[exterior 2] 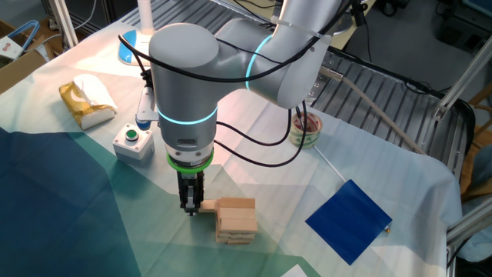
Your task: Play Jenga
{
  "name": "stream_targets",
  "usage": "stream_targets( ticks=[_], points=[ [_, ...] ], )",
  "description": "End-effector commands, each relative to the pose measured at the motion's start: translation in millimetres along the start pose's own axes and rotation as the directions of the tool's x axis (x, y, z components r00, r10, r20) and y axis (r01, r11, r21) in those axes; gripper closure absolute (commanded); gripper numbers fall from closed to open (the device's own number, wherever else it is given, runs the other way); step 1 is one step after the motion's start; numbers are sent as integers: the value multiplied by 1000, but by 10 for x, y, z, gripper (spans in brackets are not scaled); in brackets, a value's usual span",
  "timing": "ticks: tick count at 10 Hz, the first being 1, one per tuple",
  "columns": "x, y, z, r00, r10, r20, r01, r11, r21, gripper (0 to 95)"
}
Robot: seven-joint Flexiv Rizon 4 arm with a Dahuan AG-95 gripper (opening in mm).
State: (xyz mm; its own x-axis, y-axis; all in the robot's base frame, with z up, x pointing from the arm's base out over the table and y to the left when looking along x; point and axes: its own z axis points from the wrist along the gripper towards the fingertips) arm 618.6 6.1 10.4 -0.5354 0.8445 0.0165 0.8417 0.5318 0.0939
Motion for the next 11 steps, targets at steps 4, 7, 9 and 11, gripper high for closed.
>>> stream_targets(
  ticks=[4, 7, 9, 11],
  points=[
    [-83, -40, 4, 999, -35, -1, 35, 999, 3, 950],
    [-153, -71, -43, 997, -73, -6, 73, 997, 16, 950],
    [-214, -86, -61, 994, -105, -11, 105, 994, 24, 950],
    [-241, -109, -76, 974, -226, 9, 225, 972, 66, 950]
  ],
)
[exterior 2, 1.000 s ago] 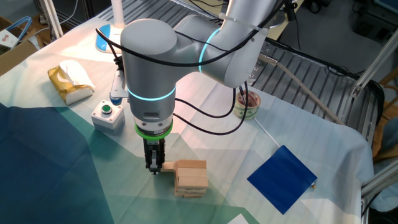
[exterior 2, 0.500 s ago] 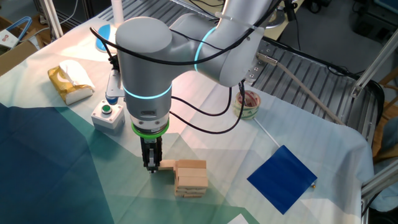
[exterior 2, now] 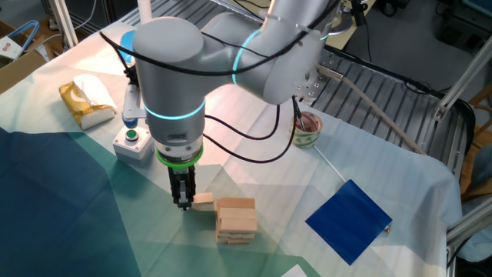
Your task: Play Jenga
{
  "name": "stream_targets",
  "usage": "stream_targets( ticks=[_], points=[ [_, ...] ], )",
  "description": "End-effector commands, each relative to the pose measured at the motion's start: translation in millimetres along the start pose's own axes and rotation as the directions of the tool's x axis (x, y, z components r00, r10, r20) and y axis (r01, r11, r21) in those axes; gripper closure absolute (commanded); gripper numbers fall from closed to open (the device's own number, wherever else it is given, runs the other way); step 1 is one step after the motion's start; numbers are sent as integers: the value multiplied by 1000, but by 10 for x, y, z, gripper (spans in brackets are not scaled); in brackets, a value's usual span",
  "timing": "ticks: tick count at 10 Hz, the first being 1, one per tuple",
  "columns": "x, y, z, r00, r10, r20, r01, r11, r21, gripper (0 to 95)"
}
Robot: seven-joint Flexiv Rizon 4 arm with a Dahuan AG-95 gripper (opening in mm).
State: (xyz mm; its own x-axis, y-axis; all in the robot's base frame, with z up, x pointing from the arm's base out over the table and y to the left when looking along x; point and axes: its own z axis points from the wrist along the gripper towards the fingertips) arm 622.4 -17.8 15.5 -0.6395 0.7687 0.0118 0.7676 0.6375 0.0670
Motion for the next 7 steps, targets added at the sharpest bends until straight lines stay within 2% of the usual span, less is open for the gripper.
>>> stream_targets(
  ticks=[1, 2, 3, 5, 7],
  points=[
    [-25, -50, -38, 979, -201, 26, 198, 978, 70, 950],
    [-44, -83, -57, 962, -272, 20, 270, 959, 85, 950],
    [-101, -136, -75, 934, -358, 1, 357, 929, 94, 950],
    [-212, -180, -99, 902, -432, -12, 431, 898, 91, 950],
    [-321, -254, -87, 858, -514, -20, 514, 853, 89, 950]
  ],
)
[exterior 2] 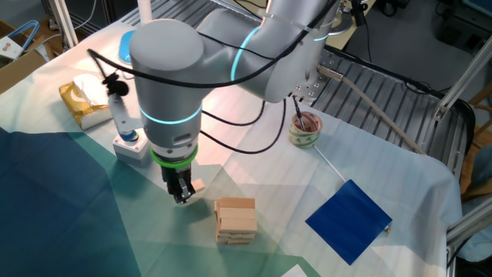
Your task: Play Jenga
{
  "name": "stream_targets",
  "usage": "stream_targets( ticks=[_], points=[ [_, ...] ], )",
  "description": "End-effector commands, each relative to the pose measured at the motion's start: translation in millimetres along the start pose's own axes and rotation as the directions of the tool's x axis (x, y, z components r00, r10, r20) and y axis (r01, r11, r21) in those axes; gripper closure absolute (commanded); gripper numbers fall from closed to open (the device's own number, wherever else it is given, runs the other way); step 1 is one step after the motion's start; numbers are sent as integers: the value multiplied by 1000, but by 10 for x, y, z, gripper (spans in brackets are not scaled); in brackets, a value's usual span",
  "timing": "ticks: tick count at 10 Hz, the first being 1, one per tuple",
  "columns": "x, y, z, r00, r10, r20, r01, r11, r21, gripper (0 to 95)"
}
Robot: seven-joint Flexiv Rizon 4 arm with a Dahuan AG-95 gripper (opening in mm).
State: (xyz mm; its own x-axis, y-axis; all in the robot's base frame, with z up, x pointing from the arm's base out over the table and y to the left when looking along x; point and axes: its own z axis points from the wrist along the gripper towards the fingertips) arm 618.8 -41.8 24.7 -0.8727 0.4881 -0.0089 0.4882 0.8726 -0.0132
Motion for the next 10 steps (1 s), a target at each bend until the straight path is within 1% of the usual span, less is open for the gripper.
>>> stream_targets(
  ticks=[1, 2, 3, 5, 6, 9, 10],
  points=[
    [-130, -160, 48, 980, -197, -3, 198, 980, 10, 950],
    [-131, -165, 52, 973, -229, -8, 229, 973, 13, 950],
    [-131, -166, 52, 972, -233, -10, 233, 972, 20, 950],
    [-130, -165, 52, 981, -196, -10, 196, 980, 23, 190],
    [-129, -165, 53, 985, -174, -11, 174, 985, 20, 0],
    [-124, -161, 55, 987, -162, -14, 163, 987, 18, 0],
    [-123, -163, 53, 987, -160, -22, 161, 987, 13, 190]
  ],
)
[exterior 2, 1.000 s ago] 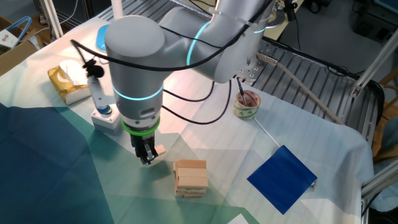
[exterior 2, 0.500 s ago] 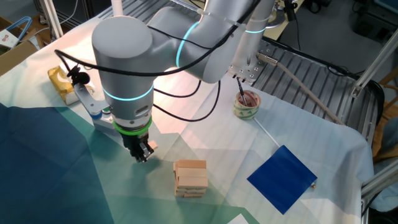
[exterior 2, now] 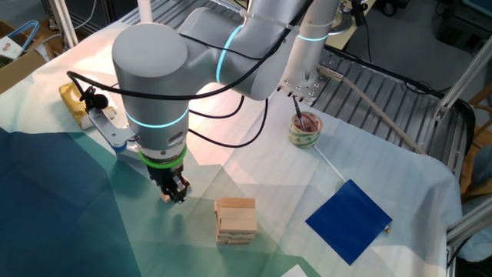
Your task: Play Jenga
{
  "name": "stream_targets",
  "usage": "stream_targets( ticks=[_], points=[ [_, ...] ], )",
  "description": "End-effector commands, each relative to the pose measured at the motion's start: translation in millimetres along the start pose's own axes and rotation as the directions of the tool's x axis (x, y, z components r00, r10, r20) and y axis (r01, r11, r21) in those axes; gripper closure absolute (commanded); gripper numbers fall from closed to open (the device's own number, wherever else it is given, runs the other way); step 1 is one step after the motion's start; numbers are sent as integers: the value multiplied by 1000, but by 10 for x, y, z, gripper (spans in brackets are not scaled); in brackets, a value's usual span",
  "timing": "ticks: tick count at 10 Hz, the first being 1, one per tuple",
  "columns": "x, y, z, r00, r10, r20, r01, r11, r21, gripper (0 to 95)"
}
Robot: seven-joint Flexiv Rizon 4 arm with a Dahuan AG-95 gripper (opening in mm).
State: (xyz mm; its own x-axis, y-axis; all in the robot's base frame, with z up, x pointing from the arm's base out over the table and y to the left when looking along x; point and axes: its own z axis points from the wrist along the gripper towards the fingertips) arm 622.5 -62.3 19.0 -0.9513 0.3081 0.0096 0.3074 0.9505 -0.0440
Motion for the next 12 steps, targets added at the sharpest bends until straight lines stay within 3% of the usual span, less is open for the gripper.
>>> stream_targets(
  ticks=[1, 5, 9, 12],
  points=[
    [37, -23, -43, 999, 13, -33, -14, 1000, -22, 380],
    [149, 2, -284, 999, 1, -50, -2, 1000, -18, 380],
    [359, 83, -628, 993, -8, -120, 7, 1000, -13, 380],
    [431, 102, -712, 990, 19, -140, -19, 1000, -2, 380]
  ],
)
